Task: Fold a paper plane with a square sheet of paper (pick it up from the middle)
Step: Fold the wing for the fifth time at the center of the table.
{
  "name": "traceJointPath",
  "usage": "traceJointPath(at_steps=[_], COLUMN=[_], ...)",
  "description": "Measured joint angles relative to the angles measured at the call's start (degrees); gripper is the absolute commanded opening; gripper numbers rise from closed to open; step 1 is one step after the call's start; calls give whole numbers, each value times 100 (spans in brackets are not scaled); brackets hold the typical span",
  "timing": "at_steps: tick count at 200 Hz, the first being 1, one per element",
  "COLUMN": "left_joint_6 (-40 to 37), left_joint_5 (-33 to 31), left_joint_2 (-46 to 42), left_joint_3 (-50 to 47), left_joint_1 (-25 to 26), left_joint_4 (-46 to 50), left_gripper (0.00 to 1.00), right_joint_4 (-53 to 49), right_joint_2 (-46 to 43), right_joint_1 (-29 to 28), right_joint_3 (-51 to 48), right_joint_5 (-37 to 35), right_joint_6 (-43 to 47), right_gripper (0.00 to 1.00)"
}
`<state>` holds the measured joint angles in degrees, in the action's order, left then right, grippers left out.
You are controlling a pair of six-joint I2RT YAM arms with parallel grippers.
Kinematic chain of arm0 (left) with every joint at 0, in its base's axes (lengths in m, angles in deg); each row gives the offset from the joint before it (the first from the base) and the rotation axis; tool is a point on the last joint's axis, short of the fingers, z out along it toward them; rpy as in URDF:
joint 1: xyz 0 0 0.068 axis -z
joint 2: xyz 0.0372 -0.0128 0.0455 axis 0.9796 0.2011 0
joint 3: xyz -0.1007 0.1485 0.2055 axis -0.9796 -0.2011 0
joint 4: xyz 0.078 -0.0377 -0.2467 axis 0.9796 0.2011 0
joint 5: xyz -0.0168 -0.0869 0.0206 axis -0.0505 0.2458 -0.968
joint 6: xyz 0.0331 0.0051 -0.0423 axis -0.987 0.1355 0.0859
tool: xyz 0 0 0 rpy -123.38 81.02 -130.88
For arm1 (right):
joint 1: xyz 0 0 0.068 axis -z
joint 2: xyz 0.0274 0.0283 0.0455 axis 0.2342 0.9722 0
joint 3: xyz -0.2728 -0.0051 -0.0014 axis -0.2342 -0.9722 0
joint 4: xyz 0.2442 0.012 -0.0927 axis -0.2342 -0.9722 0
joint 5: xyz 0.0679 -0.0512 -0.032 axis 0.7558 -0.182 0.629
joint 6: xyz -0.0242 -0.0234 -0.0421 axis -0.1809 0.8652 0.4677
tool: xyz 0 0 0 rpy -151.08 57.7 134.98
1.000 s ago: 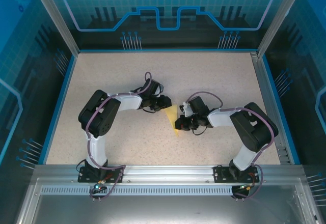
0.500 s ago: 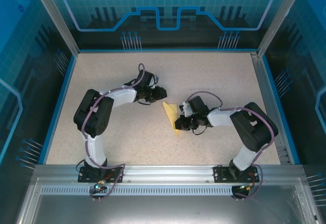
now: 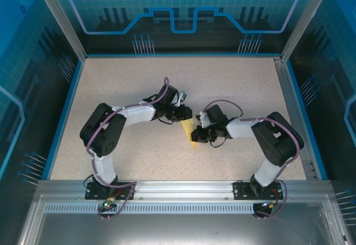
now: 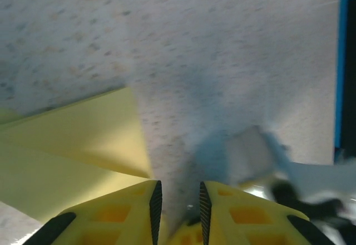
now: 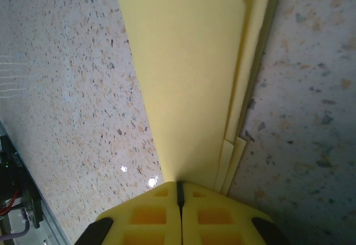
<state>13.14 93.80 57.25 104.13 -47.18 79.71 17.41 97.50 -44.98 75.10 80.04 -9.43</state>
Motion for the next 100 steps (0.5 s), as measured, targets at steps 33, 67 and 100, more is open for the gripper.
traceJointPath(at_steps=[33, 67, 100], left_joint_6=[-2, -2, 0], left_joint_5=[-306, -361, -358], left_joint_2=[337, 409, 415], left_joint_3=[-2, 13, 13], left_joint_1=[-31, -35, -35], left_joint_4=[140, 166, 164], left_gripper=[26, 26, 26], right_joint_4=[-116, -240, -549], right_joint_2=[-48, -114, -289], right_joint_1=[0, -2, -15], right_joint_3=[2, 4, 151], right_joint_5=[-2, -4, -2], right_joint_6=[-22, -87, -179], right_gripper=[6, 8, 9])
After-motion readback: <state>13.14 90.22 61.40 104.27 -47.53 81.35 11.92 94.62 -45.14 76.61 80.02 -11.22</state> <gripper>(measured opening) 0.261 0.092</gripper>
